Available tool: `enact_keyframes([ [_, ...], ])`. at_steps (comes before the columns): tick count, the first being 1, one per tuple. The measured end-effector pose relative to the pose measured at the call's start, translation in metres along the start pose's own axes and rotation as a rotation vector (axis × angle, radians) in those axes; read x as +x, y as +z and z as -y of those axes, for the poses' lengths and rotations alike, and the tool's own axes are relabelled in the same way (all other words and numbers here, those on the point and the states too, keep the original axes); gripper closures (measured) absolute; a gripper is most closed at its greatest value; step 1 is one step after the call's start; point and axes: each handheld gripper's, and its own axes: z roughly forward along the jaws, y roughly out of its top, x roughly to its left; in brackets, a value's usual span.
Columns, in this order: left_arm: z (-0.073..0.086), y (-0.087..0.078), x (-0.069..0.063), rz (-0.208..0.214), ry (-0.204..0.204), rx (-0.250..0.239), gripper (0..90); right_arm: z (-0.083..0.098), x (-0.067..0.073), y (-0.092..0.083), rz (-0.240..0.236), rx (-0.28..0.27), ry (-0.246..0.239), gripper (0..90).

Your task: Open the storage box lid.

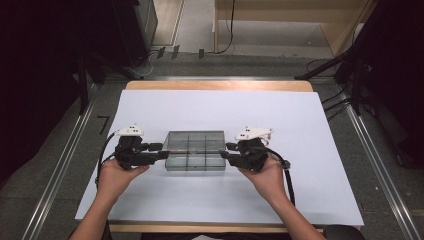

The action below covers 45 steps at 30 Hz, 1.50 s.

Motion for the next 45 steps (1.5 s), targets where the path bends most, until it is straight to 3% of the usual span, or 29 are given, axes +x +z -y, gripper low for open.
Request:
enact_keyframes([
  [45, -0.028, 0.000, 0.009, -0.011, 0.018, -0.038, 54.4, -0.027, -0.015, 0.005, 0.013, -0.029, 0.003, 65.1],
])
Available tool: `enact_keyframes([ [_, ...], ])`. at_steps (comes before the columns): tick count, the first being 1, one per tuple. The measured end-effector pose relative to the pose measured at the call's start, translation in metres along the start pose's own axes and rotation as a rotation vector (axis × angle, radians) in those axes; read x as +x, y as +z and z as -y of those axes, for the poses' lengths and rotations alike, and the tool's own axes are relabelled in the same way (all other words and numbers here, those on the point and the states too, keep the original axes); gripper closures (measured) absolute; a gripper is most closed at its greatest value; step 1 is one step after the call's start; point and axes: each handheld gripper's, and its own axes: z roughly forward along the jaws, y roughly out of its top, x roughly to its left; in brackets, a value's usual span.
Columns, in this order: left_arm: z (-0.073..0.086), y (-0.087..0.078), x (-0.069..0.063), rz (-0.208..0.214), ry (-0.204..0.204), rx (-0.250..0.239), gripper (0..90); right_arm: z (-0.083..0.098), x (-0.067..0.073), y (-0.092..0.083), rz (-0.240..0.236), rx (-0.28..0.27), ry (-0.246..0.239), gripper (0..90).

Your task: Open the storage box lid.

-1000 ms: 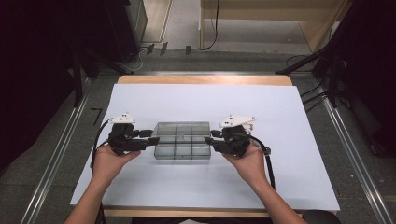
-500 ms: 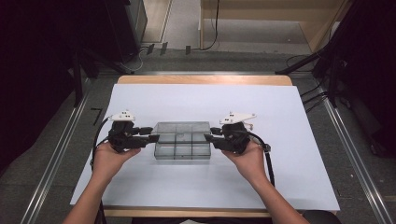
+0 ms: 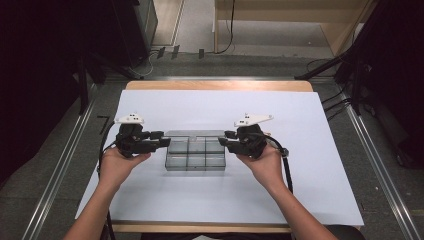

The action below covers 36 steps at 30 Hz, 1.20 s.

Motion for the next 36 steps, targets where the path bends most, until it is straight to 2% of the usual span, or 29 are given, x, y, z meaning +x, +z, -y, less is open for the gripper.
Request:
enact_keyframes([
  [15, -0.007, 0.003, 0.006, -0.018, 0.012, -0.008, 60.6, -0.005, -0.007, 0.004, 0.012, -0.013, 0.007, 68.5],
  [36, -0.019, 0.009, 0.016, -0.032, -0.018, -0.011, 65.0, -0.014, -0.016, 0.013, 0.040, -0.022, 0.017, 71.8],
])
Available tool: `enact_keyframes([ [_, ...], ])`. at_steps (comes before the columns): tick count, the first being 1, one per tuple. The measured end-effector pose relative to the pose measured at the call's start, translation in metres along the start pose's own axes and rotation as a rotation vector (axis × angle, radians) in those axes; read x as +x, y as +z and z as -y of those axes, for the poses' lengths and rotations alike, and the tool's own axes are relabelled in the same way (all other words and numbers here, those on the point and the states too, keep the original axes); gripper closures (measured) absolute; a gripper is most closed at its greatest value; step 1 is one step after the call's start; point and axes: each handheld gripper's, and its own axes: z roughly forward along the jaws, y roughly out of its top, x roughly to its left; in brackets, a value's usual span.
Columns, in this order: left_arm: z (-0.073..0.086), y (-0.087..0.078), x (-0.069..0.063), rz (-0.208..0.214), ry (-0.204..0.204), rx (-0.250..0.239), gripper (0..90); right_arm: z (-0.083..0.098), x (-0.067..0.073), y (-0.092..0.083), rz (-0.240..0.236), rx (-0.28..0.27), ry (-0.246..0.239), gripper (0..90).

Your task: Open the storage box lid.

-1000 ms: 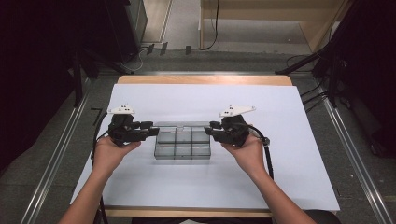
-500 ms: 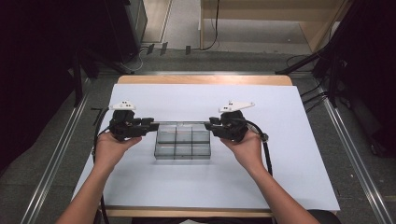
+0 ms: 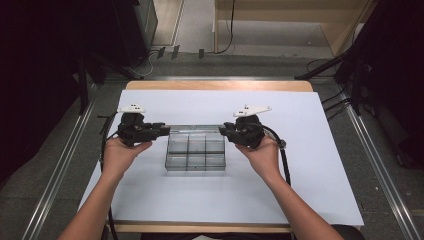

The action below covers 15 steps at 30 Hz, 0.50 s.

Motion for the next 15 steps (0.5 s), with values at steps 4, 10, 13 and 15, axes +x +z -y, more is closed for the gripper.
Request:
enact_keyframes([
  [4, -0.0025, 0.0019, 0.0023, -0.005, -0.008, 0.000, 65.6, -0.0025, -0.0017, 0.0022, 0.005, -0.001, -0.002, 72.1],
  [10, -0.0053, 0.0040, 0.0045, -0.007, -0.014, -0.002, 66.4, -0.0038, -0.0047, 0.0048, 0.007, -0.003, 0.002, 72.9],
  [13, -0.0064, 0.0054, 0.0067, -0.009, -0.018, 0.000, 66.5, -0.0041, -0.0066, 0.0065, 0.008, -0.007, 0.006, 73.0],
  [15, -0.0072, 0.0067, 0.0084, -0.010, -0.027, -0.001, 66.6, -0.0050, -0.0076, 0.0076, 0.010, -0.014, 0.017, 73.1],
])
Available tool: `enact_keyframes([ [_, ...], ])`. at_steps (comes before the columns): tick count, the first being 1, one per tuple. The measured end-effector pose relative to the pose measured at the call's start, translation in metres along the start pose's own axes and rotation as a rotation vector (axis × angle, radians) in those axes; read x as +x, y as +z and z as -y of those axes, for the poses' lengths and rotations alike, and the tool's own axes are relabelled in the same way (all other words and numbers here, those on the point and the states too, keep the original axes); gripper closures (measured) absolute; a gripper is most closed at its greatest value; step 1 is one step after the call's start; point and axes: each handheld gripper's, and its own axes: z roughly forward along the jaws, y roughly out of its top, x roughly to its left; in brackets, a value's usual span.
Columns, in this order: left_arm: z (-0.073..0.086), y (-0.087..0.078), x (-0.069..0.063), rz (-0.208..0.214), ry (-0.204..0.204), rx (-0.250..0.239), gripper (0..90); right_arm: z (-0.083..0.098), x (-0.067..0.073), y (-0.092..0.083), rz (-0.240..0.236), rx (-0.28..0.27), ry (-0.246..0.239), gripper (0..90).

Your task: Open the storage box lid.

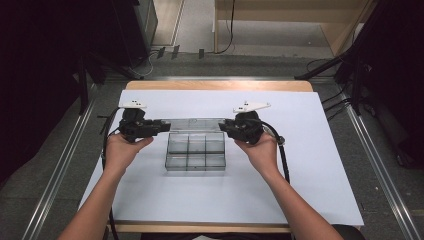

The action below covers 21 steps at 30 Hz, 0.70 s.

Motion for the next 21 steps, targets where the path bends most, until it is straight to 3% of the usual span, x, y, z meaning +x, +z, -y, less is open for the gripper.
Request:
enact_keyframes([
  [21, -0.002, 0.011, 0.007, -0.010, -0.021, 0.000, 66.4, 0.001, -0.008, 0.012, 0.006, 0.004, 0.031, 73.3],
])
